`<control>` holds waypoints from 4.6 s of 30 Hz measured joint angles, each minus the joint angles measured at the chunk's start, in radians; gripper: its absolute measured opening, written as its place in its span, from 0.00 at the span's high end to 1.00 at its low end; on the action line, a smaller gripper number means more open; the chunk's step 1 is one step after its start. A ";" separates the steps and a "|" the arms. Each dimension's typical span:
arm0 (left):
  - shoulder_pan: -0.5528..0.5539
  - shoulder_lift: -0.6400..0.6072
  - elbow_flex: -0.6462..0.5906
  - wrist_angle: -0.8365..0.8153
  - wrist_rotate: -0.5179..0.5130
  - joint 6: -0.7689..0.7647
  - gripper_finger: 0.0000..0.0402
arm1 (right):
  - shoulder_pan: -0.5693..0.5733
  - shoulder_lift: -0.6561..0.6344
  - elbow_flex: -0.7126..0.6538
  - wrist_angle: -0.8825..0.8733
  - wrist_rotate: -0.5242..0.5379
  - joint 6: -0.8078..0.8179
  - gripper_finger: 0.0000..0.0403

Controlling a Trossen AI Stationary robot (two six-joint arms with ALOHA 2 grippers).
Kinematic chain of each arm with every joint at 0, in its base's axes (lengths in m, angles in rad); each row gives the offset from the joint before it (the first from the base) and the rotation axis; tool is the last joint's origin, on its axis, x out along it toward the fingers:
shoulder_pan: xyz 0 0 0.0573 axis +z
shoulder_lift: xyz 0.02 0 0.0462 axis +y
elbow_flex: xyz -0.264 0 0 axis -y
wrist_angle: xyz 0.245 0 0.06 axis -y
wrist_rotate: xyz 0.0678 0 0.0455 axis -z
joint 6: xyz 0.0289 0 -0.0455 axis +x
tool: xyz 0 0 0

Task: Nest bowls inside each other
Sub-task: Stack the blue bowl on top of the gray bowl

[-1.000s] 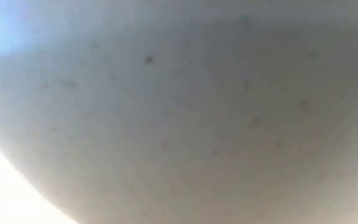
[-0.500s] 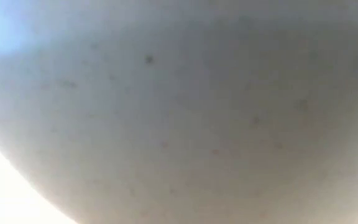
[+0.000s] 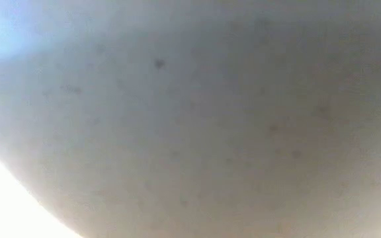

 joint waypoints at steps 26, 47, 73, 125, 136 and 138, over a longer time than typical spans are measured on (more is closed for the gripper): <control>-0.092 0.214 -0.002 0.089 -0.018 0.065 0.54 | 0.183 -0.139 0.000 0.121 0.230 -0.235 0.51; -0.108 0.213 -0.154 0.213 0.025 0.033 0.54 | 0.359 -0.324 0.000 -0.216 0.736 -0.001 0.51; -0.098 0.213 -0.340 0.431 0.090 -0.017 0.88 | 0.382 -0.327 -0.001 -0.231 0.778 0.012 0.51; 0.411 0.213 0.283 0.042 0.075 0.238 1.00 | 0.382 -0.326 -0.001 -0.288 0.775 0.054 0.51; 0.425 0.411 0.491 0.016 0.127 0.277 1.00 | 0.382 -0.326 -0.001 -0.296 0.774 0.058 0.51; 0.425 0.462 0.549 -0.019 0.133 0.304 1.00 | 0.382 -0.326 -0.001 -0.312 0.774 0.078 0.51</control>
